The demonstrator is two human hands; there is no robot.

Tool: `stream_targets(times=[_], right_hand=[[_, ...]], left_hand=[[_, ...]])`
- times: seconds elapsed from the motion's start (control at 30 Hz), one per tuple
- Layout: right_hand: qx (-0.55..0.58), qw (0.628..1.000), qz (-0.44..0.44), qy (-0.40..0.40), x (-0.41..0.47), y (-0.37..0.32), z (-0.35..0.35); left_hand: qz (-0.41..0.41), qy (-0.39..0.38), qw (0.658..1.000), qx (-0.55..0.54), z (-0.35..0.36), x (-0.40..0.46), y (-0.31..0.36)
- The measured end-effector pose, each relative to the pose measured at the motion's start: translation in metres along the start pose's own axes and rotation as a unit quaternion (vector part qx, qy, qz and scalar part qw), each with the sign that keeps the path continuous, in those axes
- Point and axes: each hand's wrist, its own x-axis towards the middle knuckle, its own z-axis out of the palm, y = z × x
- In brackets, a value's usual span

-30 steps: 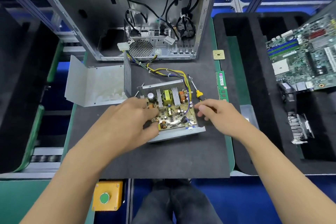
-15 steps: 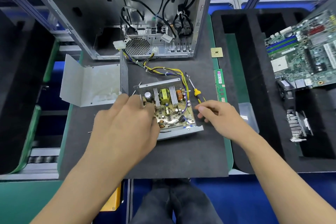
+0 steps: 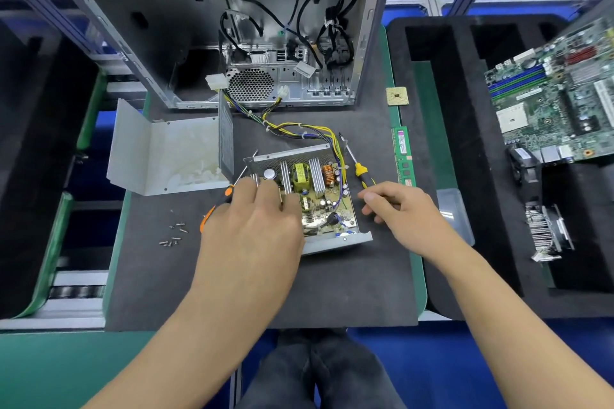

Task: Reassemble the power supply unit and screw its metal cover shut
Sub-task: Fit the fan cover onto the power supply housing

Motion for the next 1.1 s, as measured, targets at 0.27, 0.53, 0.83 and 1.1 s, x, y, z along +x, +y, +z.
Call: stream_targets(times=[0.27, 0.53, 0.83, 1.1], right_hand=[[0.011, 1.0, -0.005, 0.002, 0.0, 0.0, 0.001], [0.015, 1.0, -0.004, 0.014, -0.001, 0.004, 0.001], [0.038, 0.999, 0.009, 0.004, -0.001, 0.001, 0.001], [0.064, 0.996, 0.031, -0.052, -0.001, 0.0, 0.003]], left_hand=[[0.021, -0.002, 1.0, 0.022, 0.006, 0.003, 0.023], [0.032, -0.036, 0.999, 0.019, 0.018, 0.014, 0.031], [0.04, -0.089, 0.992, -0.079, 0.012, 0.046, 0.018], [0.028, -0.103, 0.973, -0.206, 0.014, 0.072, 0.001]])
